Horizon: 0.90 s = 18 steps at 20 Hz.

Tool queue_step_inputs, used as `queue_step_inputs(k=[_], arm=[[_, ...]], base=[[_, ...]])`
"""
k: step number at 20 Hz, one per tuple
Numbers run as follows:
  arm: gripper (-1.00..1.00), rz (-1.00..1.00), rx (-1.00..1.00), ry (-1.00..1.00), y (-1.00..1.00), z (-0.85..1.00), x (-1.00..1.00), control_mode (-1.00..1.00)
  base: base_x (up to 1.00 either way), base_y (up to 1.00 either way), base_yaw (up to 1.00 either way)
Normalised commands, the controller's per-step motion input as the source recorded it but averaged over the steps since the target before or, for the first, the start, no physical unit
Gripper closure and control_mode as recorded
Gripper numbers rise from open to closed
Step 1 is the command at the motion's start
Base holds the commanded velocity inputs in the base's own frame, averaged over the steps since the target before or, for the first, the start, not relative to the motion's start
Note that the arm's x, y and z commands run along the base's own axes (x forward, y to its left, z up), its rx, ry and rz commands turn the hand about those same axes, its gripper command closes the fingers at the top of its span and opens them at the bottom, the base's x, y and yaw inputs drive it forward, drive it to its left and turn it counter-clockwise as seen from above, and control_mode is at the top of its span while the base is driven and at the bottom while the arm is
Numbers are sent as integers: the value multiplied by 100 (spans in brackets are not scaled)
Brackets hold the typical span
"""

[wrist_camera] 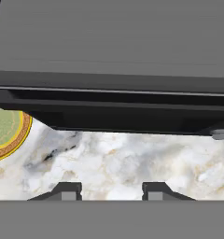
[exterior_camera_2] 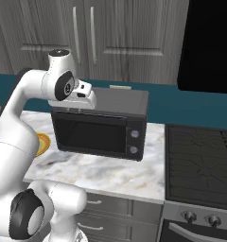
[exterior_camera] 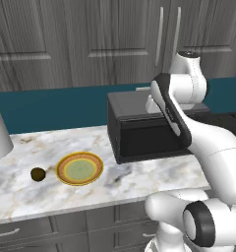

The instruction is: Pick the avocado and bread from the counter and place them on the plate. Then pick the jam from the cabinet and place it next to the plate. Lastly close the cabinet door.

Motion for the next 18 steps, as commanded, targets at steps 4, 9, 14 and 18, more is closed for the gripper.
queue_step_inputs(k=[4,9,14,18], arm=[[-100,0,1,0,4,-1,-12,-100],[-100,0,8,-5,33,-11,-40,-100],[-100,0,9,-4,46,-21,-43,-100],[-100,0,6,-2,62,-18,-22,-100]], base=[[0,0,0],[0,0,0],[0,0,0],[0,0,0]])
